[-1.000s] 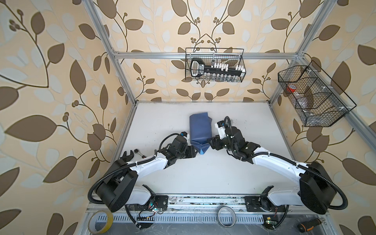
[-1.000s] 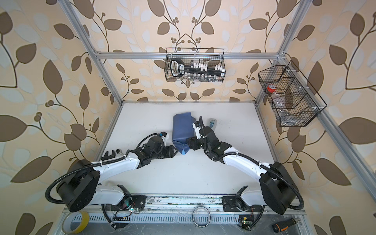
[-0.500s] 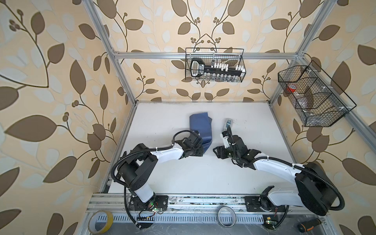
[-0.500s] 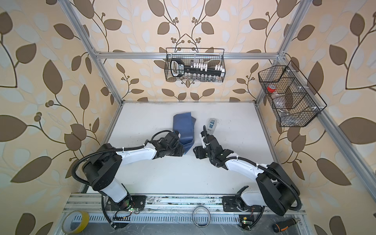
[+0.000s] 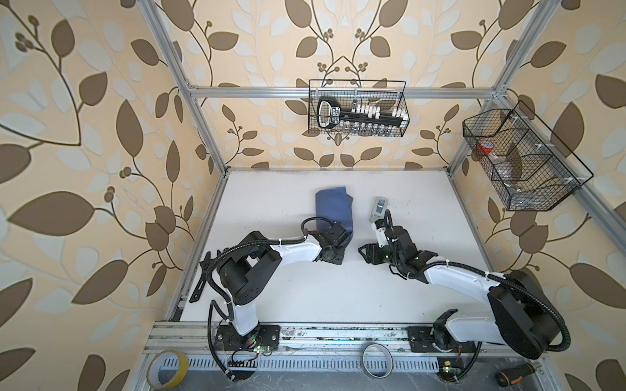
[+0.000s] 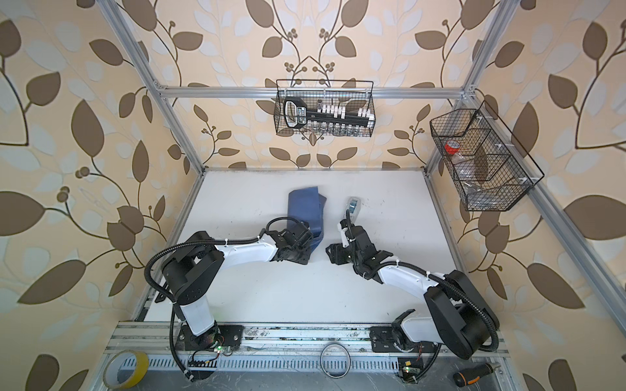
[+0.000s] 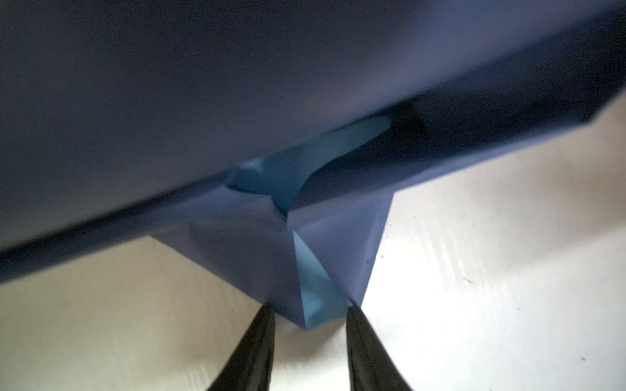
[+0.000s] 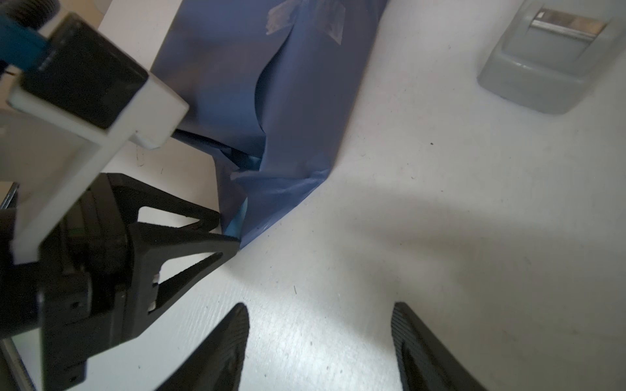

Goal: Wrap a gift box in wrapping paper
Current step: Fifth fold the wrapping paper around the gift box.

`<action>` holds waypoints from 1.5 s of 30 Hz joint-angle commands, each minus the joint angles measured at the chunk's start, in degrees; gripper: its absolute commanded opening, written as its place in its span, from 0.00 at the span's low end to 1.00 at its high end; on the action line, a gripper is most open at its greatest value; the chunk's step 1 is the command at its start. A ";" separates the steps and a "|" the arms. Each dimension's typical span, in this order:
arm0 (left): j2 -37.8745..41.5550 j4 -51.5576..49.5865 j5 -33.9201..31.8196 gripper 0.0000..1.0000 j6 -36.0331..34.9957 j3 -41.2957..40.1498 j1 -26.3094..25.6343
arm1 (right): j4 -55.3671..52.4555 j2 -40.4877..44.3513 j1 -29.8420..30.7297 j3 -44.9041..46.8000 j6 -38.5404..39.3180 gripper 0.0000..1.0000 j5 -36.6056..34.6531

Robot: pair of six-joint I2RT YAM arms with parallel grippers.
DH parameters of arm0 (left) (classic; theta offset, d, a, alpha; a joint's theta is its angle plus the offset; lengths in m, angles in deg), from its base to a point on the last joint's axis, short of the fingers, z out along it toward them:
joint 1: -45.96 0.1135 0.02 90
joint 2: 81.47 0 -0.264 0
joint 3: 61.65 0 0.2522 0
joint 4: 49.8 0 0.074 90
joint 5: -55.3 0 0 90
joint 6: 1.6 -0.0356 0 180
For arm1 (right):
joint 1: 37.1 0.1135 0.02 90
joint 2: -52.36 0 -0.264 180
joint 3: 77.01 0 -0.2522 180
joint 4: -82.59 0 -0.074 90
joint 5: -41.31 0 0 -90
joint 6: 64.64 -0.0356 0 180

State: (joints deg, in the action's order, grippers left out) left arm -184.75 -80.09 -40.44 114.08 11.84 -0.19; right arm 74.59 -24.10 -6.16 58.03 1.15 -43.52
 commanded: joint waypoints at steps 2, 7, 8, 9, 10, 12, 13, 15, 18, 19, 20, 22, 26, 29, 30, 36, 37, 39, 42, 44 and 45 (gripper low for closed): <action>-1.11 -1.38 -2.35 0.32 -0.72 0.53 -0.17 | 1.22 0.68 -0.11 1.27 -0.04 0.68 1.14; -1.73 -0.37 -2.79 0.25 -0.89 0.57 -0.18 | 1.93 -0.07 -0.18 1.57 -0.92 0.68 2.03; -1.80 -0.03 -2.71 0.24 -0.90 0.57 -0.17 | 2.13 -0.22 -0.17 1.70 -1.25 0.68 2.28; -1.84 0.26 -2.49 0.23 -0.95 0.49 -0.17 | 2.31 -0.40 0.02 1.76 -1.54 0.68 2.55; -1.92 0.42 -2.44 0.21 -0.89 0.54 -0.17 | 2.42 -0.42 0.31 1.76 -1.71 0.68 2.57; -2.01 0.60 -2.21 0.19 -0.82 0.57 -0.17 | 2.41 -0.54 0.77 1.70 -1.91 0.68 2.36; -2.05 0.82 -2.11 0.18 -0.80 0.57 -0.17 | 2.48 -0.81 1.11 1.73 -2.03 0.68 2.22; -2.01 1.02 -1.74 0.14 -0.90 0.60 -0.21 | 2.63 -1.15 1.53 1.64 -2.33 0.68 2.10; -2.10 0.68 -1.73 0.11 -1.13 1.13 -0.17 | 3.03 -1.88 2.19 1.63 -2.73 0.68 1.89; -2.03 0.59 -1.82 0.10 -1.19 1.27 -0.22 | 3.16 -2.08 2.44 1.66 -2.87 0.68 1.87; -2.02 0.36 -1.99 0.09 -1.16 1.39 -0.24 | 3.44 -2.32 2.61 1.74 -3.08 0.68 1.84; -2.01 0.36 -2.01 0.07 -1.28 1.74 -0.21 | 3.81 -2.83 3.01 1.80 -3.36 0.68 1.86; -2.04 -0.09 -1.80 0.00 -1.34 2.67 -0.25 | 4.89 -3.93 3.46 2.02 -4.04 0.68 2.09; -1.77 -0.62 -1.99 0.00 -1.33 3.54 -0.21 | 6.69 -4.86 3.50 2.61 -5.44 0.68 3.09; -1.51 -0.72 -2.00 0.00 -1.36 3.69 -0.26 | 7.46 -5.37 3.54 2.81 -5.81 0.68 3.51; 0.42 -1.30 -1.73 0.00 -1.54 4.94 -0.19 | 14.23 -8.14 4.35 4.75 -7.74 0.57 5.59; 0.60 -1.38 -1.66 0.00 -1.63 5.13 -0.09 | 15.94 -8.55 4.68 5.11 -8.02 0.53 5.81; 0.76 -1.61 -1.32 0.00 -1.80 5.73 0.00 | 18.77 -9.56 5.39 5.75 -9.22 0.42 5.18; 0.98 -1.78 -0.29 0.00 -1.70 6.36 0.35 | 22.13 -11.94 6.43 5.63 -11.33 0.32 4.42; 1.15 -1.97 0.04 0.00 -1.69 6.72 0.41 | 23.98 -13.41 7.07 5.62 -12.98 0.29 3.51; 1.27 -2.09 0.12 0.00 -1.73 6.81 0.45 | 25.06 -14.27 7.31 5.68 -13.86 0.27 3.15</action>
State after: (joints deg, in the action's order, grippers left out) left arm -186.19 -80.70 -40.99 112.96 16.56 -0.08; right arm 93.96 -36.50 0.37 63.10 -9.58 -39.26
